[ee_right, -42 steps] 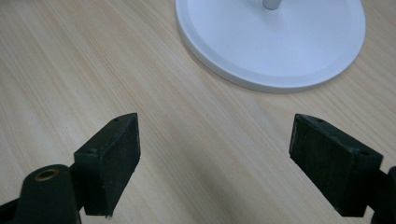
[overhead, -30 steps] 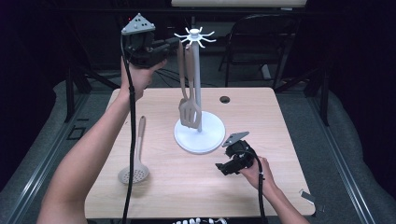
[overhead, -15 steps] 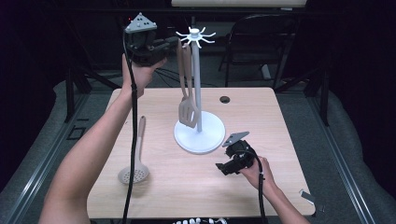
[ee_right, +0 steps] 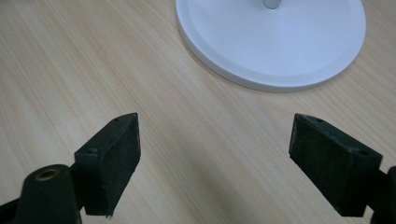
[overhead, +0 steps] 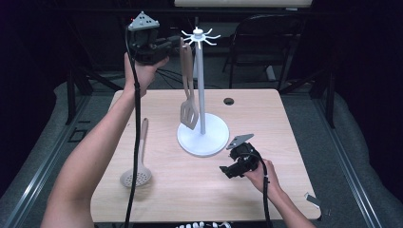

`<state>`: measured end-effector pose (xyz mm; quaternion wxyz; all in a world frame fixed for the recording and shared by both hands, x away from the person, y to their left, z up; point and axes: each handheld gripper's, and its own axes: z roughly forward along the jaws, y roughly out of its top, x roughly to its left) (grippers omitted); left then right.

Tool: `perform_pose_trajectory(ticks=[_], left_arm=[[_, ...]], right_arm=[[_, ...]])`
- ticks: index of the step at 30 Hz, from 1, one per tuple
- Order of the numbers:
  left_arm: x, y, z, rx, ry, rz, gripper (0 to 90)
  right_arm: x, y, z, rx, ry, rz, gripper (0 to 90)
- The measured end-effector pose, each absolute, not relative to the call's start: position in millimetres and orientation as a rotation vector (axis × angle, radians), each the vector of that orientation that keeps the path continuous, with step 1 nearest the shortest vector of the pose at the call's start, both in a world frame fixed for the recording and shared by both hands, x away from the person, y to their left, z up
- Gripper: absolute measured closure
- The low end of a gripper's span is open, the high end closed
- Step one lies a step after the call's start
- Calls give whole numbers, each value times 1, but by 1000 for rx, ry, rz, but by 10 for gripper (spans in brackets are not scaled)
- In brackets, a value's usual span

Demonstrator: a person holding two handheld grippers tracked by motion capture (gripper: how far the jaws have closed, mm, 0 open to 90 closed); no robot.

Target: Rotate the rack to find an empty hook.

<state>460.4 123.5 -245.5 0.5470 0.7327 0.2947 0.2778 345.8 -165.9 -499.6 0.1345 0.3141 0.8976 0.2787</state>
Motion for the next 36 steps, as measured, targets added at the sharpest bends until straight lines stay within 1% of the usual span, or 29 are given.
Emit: perform_pose_trajectory(ticks=[9,15,22,36], left_arm=[[462,128,-247,1705,713,651,900],[446,136,-248,1676,673,624,900],[432,128,-246,1698,603,605,900],[439,119,-248,1726,620,623,900]], right_arm=[[346,-166,-500,909,2598,810,162],[346,-166,-500,909,2597,811,162],[346,-164,-500,902,2600,808,163],[346,-165,-500,903,2599,816,164]])
